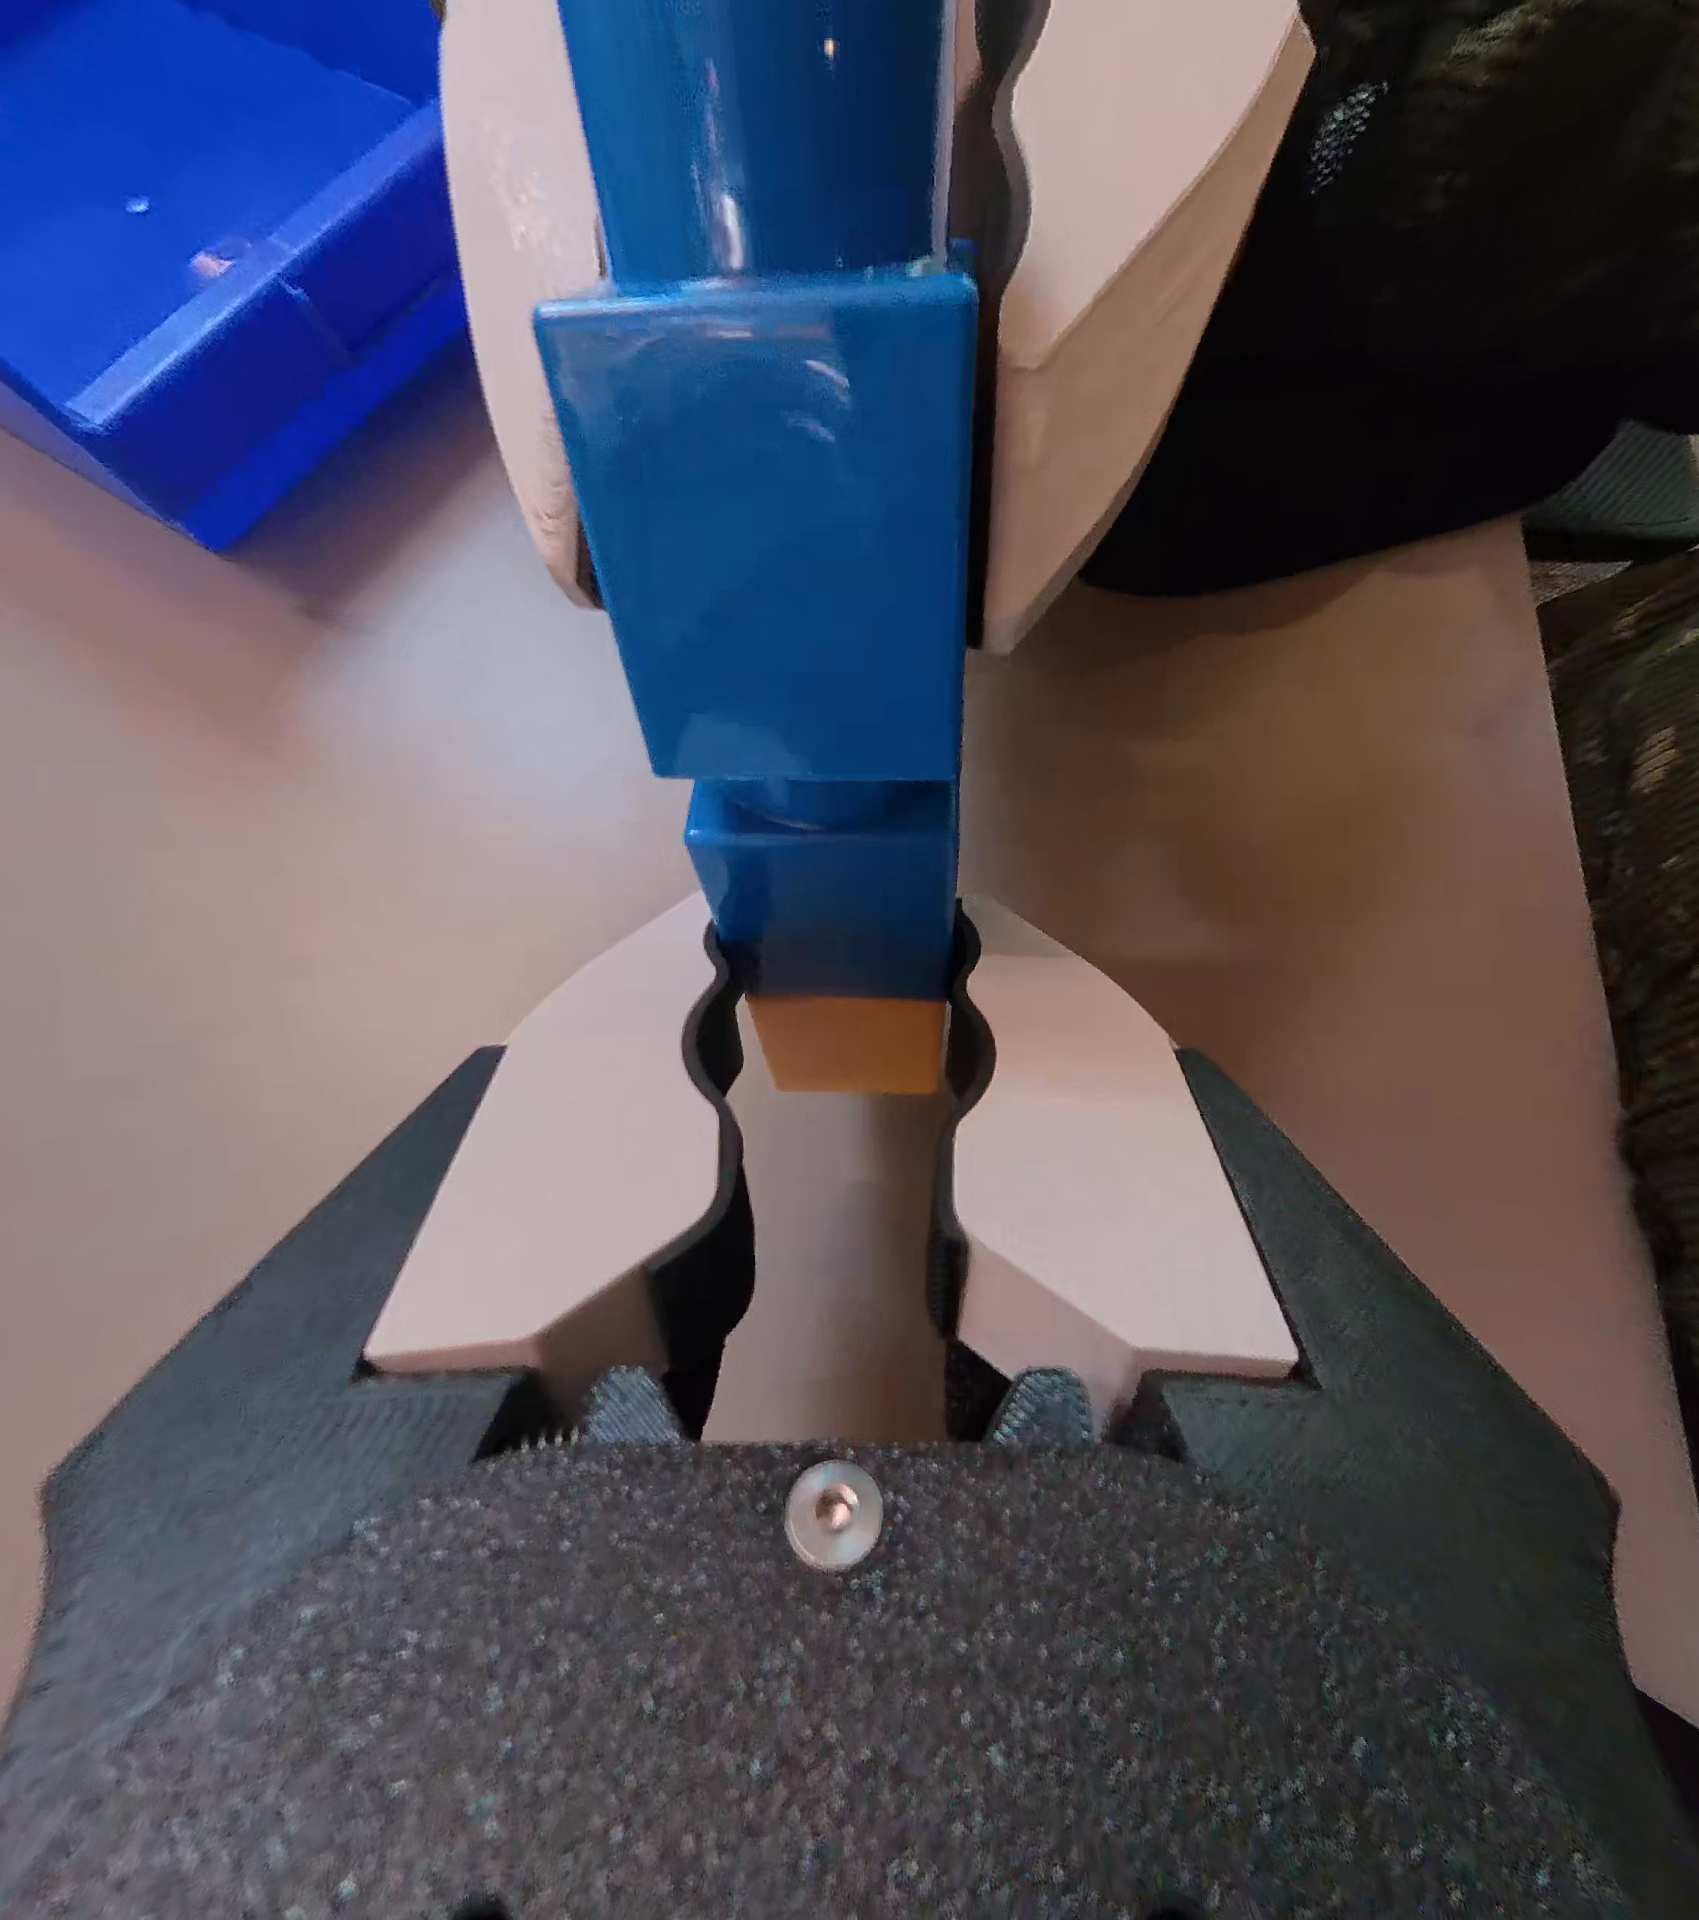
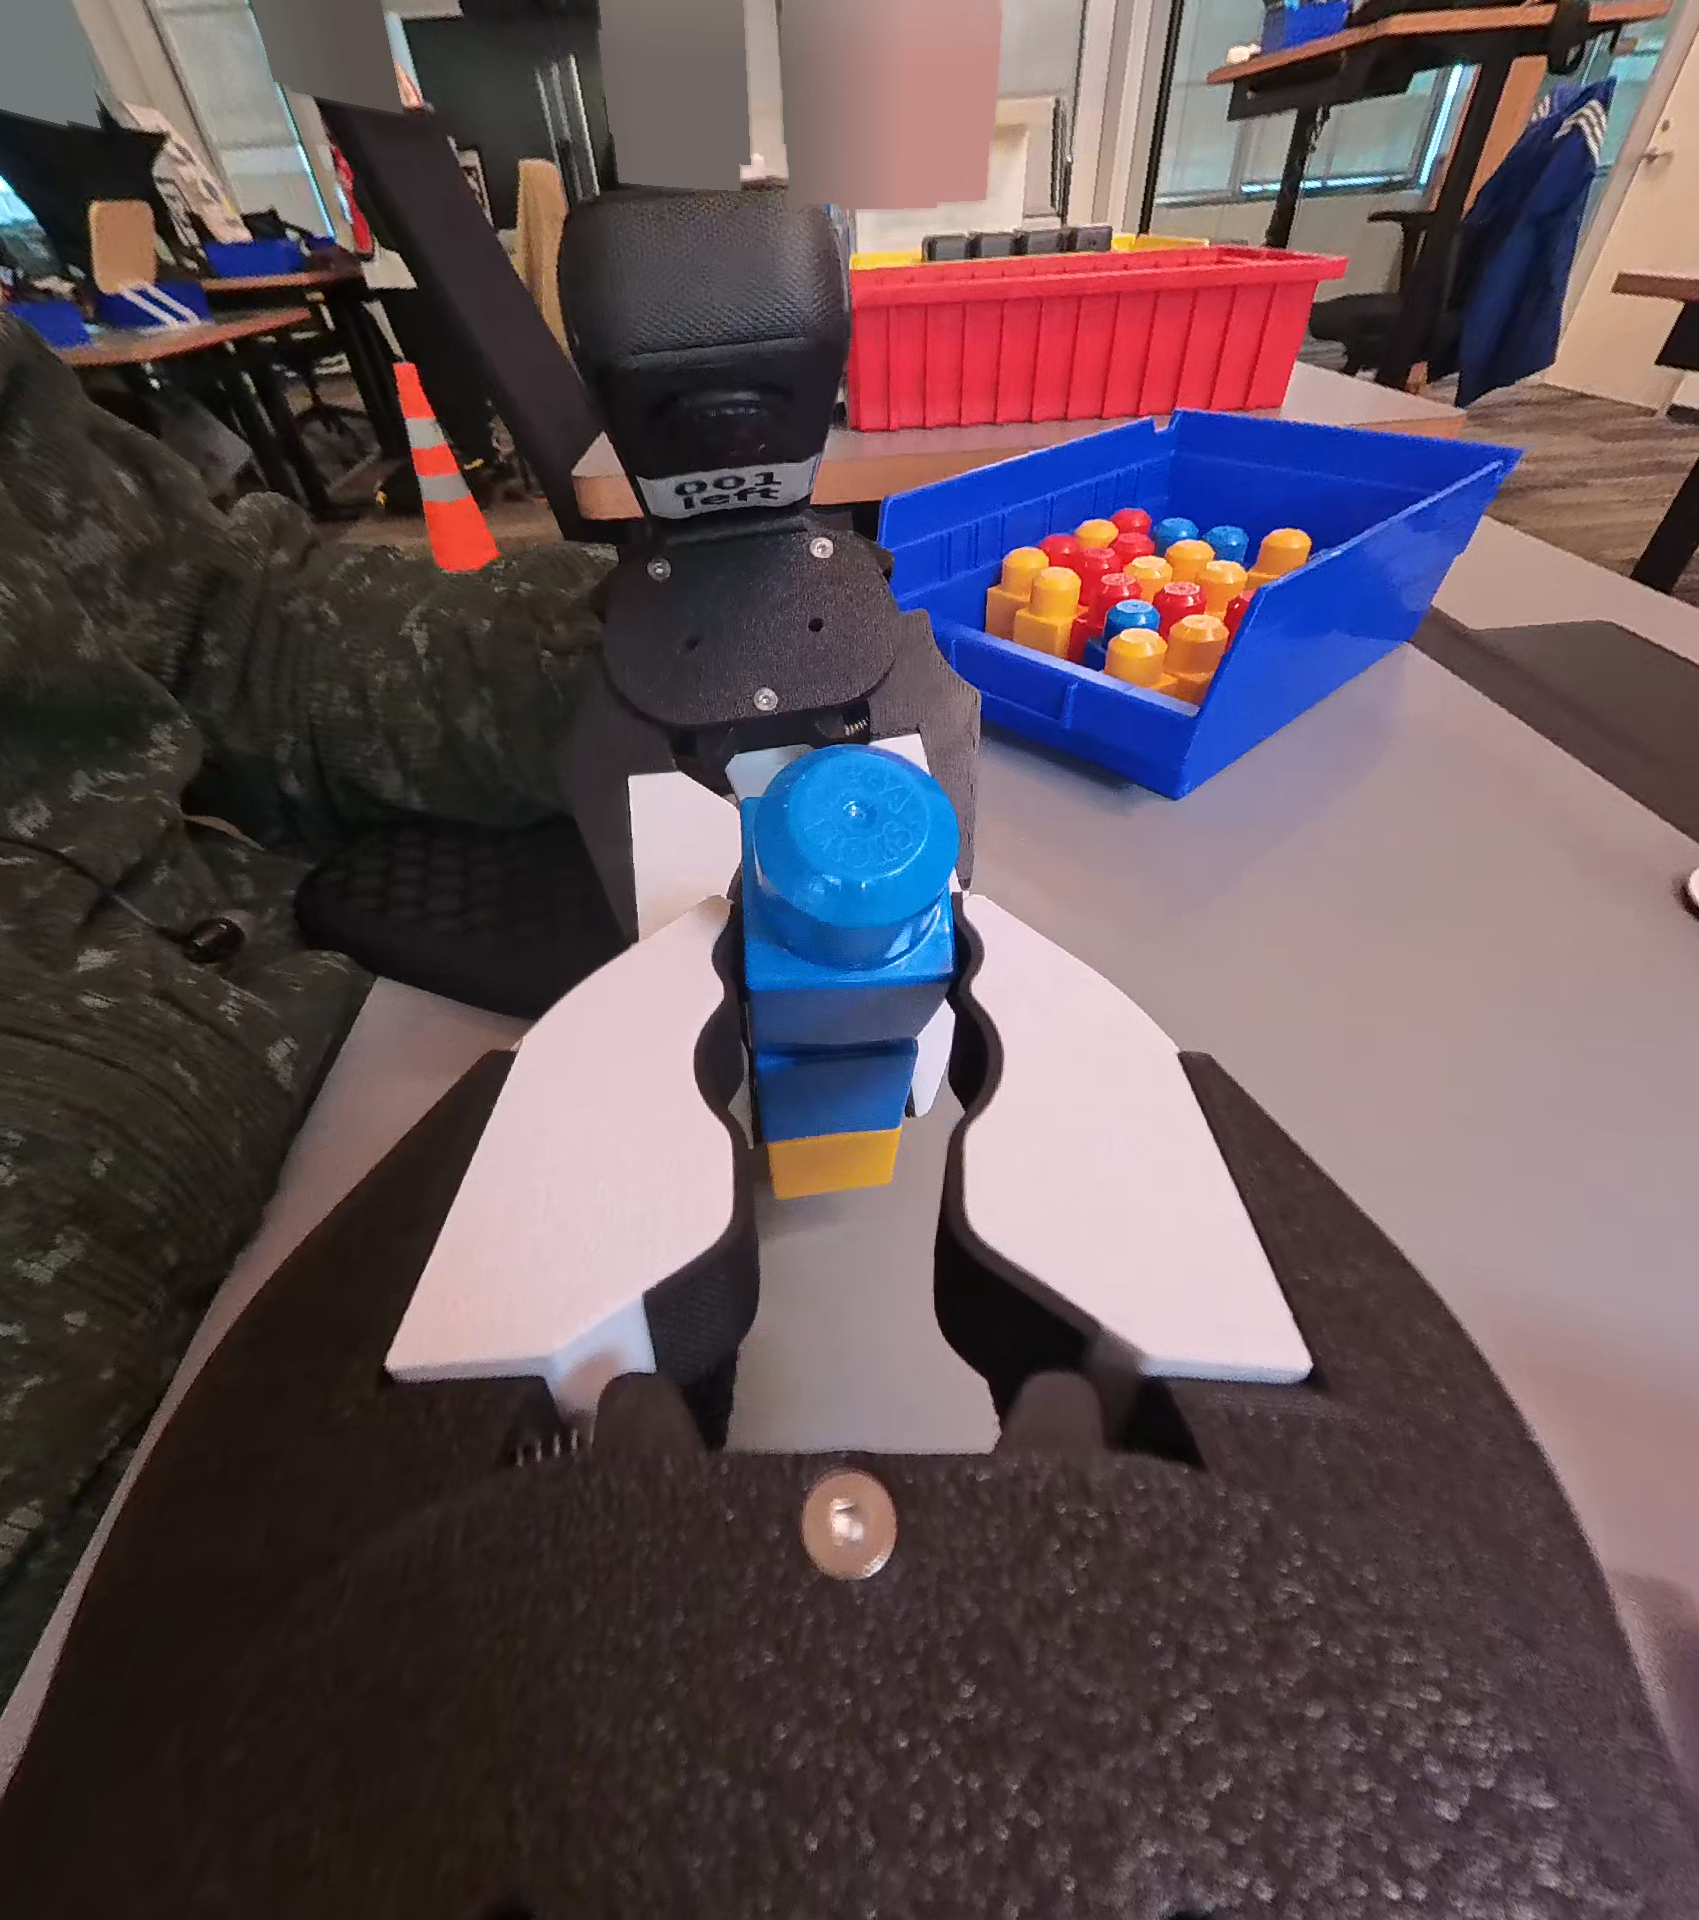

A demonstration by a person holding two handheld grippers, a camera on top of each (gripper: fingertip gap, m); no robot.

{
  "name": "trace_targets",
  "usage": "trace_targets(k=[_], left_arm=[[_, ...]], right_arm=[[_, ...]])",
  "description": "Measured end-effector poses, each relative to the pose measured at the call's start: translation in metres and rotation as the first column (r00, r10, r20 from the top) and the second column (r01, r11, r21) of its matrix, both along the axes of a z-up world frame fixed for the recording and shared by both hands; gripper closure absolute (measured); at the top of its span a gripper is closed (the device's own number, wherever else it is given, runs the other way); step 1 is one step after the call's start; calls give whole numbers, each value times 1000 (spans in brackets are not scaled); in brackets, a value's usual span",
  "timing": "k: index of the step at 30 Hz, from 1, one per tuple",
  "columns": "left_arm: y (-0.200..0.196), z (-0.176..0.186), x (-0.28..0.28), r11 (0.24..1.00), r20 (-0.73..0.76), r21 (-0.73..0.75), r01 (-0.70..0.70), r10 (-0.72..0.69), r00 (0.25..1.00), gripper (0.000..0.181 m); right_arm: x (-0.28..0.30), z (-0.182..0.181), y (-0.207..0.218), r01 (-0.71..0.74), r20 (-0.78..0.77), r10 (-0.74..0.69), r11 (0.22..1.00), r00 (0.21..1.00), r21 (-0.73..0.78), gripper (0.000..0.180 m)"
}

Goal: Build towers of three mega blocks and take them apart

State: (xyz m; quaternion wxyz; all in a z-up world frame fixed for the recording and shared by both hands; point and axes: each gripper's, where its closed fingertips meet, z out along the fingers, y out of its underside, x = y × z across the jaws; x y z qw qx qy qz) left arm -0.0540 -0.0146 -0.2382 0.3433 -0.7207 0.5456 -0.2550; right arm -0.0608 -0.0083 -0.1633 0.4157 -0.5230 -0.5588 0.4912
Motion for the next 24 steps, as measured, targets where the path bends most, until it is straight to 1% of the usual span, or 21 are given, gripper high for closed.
trace_targets(k=[4, 8, 12, 16, 21, 24], left_arm=[[-4, 0, 2, 999, 18, -46, 18, -17, 1000, 144], [-5, -4, -1, 997, 3, -70, 15, -15, 1000, 144], [-5, -5, -5, 996, 1, -87, 8, -8, 1000, 145], [-10, -3, -4, 992, 21, -115, 42, -39, 999, 145], [-13, -8, -11, 993, -44, -109, 46, -51, 998, 145], [-14, -13, -16, 995, -128, -87, 47, -57, 990, 145]], right_arm=[[0, -2, -2, -12, 21, 12, 1000, 1000, -23, 143], [0, -9, -2, -10, 66, 13, 999, 998, -42, 143], [-2, -13, 0, -2, 78, 7, 998, 997, -62, 143], [0, -14, -3, -34, 74, 41, 995, 996, -95, 143], [3, -28, -8, -64, 182, 80, 993, 980, -96, 143], [5, -39, -11, -77, 262, 90, 995, 961, -60, 143]])
